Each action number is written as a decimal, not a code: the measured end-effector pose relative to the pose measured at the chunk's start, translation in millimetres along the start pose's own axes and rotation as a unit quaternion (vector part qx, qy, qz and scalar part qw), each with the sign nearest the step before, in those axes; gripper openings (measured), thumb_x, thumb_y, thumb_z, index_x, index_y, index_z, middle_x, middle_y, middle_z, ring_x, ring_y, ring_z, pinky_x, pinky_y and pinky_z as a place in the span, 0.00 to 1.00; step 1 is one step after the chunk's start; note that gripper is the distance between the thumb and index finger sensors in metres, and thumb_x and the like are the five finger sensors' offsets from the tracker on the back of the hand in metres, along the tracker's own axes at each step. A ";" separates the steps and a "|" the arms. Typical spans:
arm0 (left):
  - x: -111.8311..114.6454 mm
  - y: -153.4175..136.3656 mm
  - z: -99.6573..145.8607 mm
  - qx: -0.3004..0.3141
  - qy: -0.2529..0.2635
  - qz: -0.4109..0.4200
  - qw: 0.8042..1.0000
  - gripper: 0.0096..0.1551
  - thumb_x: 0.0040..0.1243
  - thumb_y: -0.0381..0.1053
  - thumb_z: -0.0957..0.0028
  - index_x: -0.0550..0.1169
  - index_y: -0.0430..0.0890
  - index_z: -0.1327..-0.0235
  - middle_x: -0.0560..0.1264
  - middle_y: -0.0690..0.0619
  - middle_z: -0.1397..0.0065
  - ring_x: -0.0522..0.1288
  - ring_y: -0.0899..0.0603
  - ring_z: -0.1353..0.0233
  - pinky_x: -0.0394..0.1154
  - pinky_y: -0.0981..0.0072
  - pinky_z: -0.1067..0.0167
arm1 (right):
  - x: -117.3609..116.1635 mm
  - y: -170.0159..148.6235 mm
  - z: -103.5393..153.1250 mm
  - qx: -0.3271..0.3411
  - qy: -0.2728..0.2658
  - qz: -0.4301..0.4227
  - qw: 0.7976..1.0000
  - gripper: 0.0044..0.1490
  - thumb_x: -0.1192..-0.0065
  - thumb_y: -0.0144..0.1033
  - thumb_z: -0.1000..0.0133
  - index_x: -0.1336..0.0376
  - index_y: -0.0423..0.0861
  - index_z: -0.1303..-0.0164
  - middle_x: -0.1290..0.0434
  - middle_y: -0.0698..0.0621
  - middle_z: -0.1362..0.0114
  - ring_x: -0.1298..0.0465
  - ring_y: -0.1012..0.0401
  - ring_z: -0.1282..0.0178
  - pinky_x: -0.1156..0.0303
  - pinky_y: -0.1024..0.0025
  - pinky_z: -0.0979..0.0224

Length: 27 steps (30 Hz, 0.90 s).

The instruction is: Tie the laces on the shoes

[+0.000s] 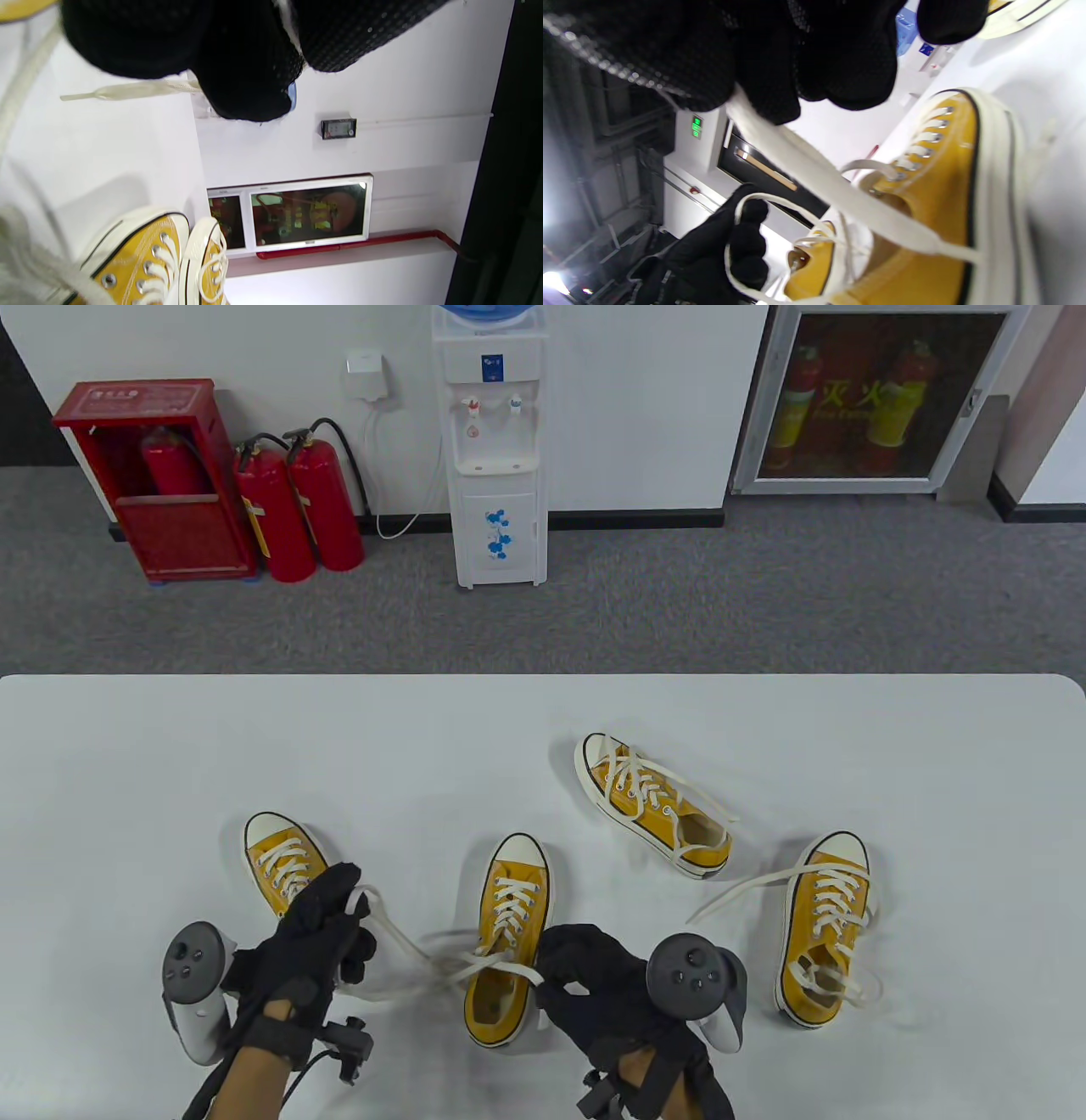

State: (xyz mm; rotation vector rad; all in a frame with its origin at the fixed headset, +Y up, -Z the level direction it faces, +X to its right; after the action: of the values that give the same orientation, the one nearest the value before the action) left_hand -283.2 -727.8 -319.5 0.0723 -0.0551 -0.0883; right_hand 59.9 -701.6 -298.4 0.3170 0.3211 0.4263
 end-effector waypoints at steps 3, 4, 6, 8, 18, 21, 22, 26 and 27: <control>15.0 0.9 0.6 0.007 -0.024 -0.003 1.000 0.36 0.62 0.50 0.48 0.67 0.53 0.23 0.73 0.48 0.27 0.86 0.46 0.52 0.84 0.56 0.58 | -1.3 6.8 0.3 0.016 0.005 -0.018 1.000 0.24 0.29 0.50 0.50 0.23 0.48 0.51 0.33 0.47 0.26 0.25 0.53 0.38 0.43 0.34 0.25; 22.2 0.6 0.8 0.009 -0.037 -0.004 0.999 0.36 0.62 0.50 0.47 0.67 0.54 0.23 0.73 0.48 0.27 0.86 0.46 0.51 0.84 0.55 0.57 | -1.7 9.7 0.5 0.023 0.005 -0.026 0.999 0.23 0.29 0.50 0.50 0.23 0.48 0.51 0.33 0.47 0.26 0.25 0.53 0.38 0.43 0.34 0.25; 33.6 -0.7 1.2 0.010 -0.058 -0.002 0.998 0.36 0.62 0.51 0.47 0.66 0.54 0.23 0.72 0.48 0.26 0.85 0.45 0.48 0.83 0.53 0.54 | -2.3 12.9 0.5 0.030 0.004 -0.034 0.999 0.23 0.28 0.50 0.50 0.23 0.49 0.51 0.33 0.47 0.26 0.25 0.53 0.37 0.43 0.34 0.25; 45.4 -2.3 1.3 0.009 -0.079 0.000 0.997 0.37 0.62 0.51 0.47 0.66 0.54 0.22 0.71 0.48 0.24 0.85 0.43 0.46 0.83 0.51 0.52 | -3.8 14.8 0.2 0.034 0.005 -0.043 0.998 0.23 0.28 0.50 0.50 0.23 0.49 0.51 0.33 0.47 0.25 0.26 0.53 0.37 0.43 0.33 0.25; 91.3 1.5 2.7 0.027 -0.177 -0.060 0.982 0.39 0.64 0.52 0.48 0.66 0.54 0.21 0.69 0.47 0.21 0.83 0.42 0.43 0.80 0.49 0.50 | -13.5 14.7 -5.8 0.030 0.008 -0.051 0.998 0.23 0.28 0.50 0.50 0.23 0.52 0.49 0.36 0.47 0.23 0.27 0.52 0.36 0.44 0.33 0.25; 100.6 3.0 4.4 0.034 -0.200 -0.088 0.975 0.39 0.67 0.52 0.49 0.67 0.54 0.22 0.70 0.47 0.21 0.83 0.43 0.45 0.80 0.49 0.52 | -14.9 14.4 -7.6 0.029 0.005 -0.050 0.998 0.23 0.28 0.50 0.49 0.23 0.52 0.48 0.36 0.47 0.23 0.27 0.52 0.35 0.44 0.33 0.25; 104.4 3.7 5.5 0.036 -0.207 -0.102 0.972 0.40 0.68 0.52 0.50 0.67 0.54 0.22 0.70 0.47 0.21 0.83 0.43 0.45 0.80 0.49 0.52 | -16.0 13.9 -8.5 0.026 0.006 -0.053 0.998 0.23 0.28 0.50 0.49 0.23 0.53 0.48 0.36 0.47 0.23 0.27 0.52 0.35 0.44 0.33 0.25; 114.0 5.4 6.9 0.047 -0.213 -0.162 0.962 0.40 0.71 0.53 0.51 0.69 0.54 0.23 0.71 0.47 0.23 0.83 0.44 0.47 0.81 0.50 0.54 | -17.5 13.2 -9.9 0.022 0.003 -0.063 0.998 0.23 0.28 0.50 0.49 0.23 0.53 0.47 0.38 0.47 0.22 0.28 0.52 0.35 0.45 0.33 0.25; 115.9 5.1 6.8 0.048 -0.210 -0.175 0.961 0.39 0.71 0.54 0.51 0.70 0.54 0.24 0.72 0.47 0.23 0.83 0.44 0.48 0.81 0.51 0.55 | -17.5 13.2 -10.2 0.021 0.000 -0.066 0.998 0.23 0.28 0.50 0.49 0.23 0.54 0.48 0.38 0.47 0.22 0.28 0.52 0.35 0.45 0.33 0.25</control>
State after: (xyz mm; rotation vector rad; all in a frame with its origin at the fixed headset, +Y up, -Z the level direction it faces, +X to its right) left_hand -167.9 -733.6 -306.4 0.1585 -0.4727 -0.4555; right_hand 36.5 -695.6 -298.7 0.3352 0.3501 0.2903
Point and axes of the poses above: the tracker on the back of each hand, its own y axis roughly to the thumb side, its own z axis roughly from the fingertips to the wrist, x = y × z, the point moved 5 cm from there along -z, roughly from the wrist to the fingertips
